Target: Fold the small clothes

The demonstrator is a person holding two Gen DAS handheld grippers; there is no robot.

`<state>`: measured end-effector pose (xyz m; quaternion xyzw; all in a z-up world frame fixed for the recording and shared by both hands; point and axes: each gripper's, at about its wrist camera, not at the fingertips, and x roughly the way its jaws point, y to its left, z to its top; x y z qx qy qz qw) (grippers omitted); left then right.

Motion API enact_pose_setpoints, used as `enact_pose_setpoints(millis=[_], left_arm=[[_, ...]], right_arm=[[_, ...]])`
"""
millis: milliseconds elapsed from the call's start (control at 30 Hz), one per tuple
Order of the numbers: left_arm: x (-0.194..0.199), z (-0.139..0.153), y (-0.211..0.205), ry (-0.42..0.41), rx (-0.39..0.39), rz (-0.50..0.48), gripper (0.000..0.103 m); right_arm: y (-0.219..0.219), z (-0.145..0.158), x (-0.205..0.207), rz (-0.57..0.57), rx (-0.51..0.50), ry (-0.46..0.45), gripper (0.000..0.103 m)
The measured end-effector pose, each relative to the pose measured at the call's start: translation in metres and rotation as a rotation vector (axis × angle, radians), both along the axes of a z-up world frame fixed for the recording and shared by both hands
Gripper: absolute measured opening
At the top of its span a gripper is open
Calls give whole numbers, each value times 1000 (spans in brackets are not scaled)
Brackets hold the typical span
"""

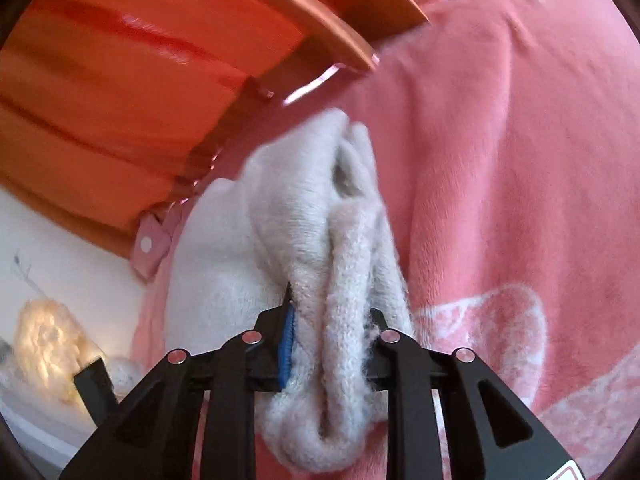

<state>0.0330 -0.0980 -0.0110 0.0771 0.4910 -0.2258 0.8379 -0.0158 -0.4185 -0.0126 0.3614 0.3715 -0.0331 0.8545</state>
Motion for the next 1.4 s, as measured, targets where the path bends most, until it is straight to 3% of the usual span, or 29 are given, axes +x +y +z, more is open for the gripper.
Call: enact_pose_setpoints(millis=[133, 200, 233, 267, 300, 433, 467, 533, 633, 667, 700, 767, 800, 833, 900, 1033, 1100, 1233, 1267, 1300, 1400], left_arm=[[-16, 41, 10, -47, -68, -42, 16], [-23, 70, 15, -99, -135, -66, 37], [-24, 83, 16, -129, -159, -61, 43], [-22, 98, 15, -170, -183, -49, 50], [-17, 106, 9, -189, -203, -47, 50], [13, 99, -20, -160, -194, -19, 50], [20, 86, -30, -128, -175, -12, 50], [27, 63, -44, -77, -132, -10, 48], [25, 47, -48, -104, -87, -8, 47], [23, 46, -49, -120, -79, -9, 48], [22, 45, -49, -127, -74, -7, 48], [23, 42, -50, -119, -66, -10, 49], [24, 41, -51, -116, -67, -17, 50], [23, 40, -53, -120, -57, -19, 50], [23, 40, -53, -128, -45, -22, 50], [25, 39, -49, -122, -49, -21, 50], [25, 39, -48, -121, -51, -20, 50], [20, 38, -51, -136, -41, -7, 50], [18, 37, -52, -138, -34, -3, 50], [17, 37, -53, -138, -29, -2, 50], [15, 38, -51, -137, -6, -14, 51]], right_arm=[[11, 31, -8, -24, -107, -25, 28], [11, 45, -6, -30, -130, -54, 35], [8, 47, 1, -28, -130, -67, 49], [5, 49, 5, -25, -129, -76, 56], [0, 48, 13, -18, -129, -74, 62], [-9, 22, 70, 37, -97, 57, 64], [-8, 14, 81, 46, -105, 94, 60], [-7, 25, 89, 84, -95, 48, 12], [-5, 71, 69, 108, -99, -158, 9], [-6, 73, 64, 109, -108, -178, 9], [-7, 66, 67, 105, -130, -146, 9], [-11, 6, 89, 107, -225, 119, 9], [-11, -10, 92, 114, -202, 141, 9], [-19, -11, 83, 84, -123, 67, 10], [-26, 7, 71, 46, -76, 32, 11], [-5, 52, 26, 57, -168, -26, 19], [9, 48, 7, 119, -166, 18, 21], [24, 4, 3, 210, -188, 175, 27], [25, -6, 2, 210, -179, 196, 21], [25, -8, 1, 199, -164, 190, 14], [20, 20, -15, 140, -198, 86, 11]])
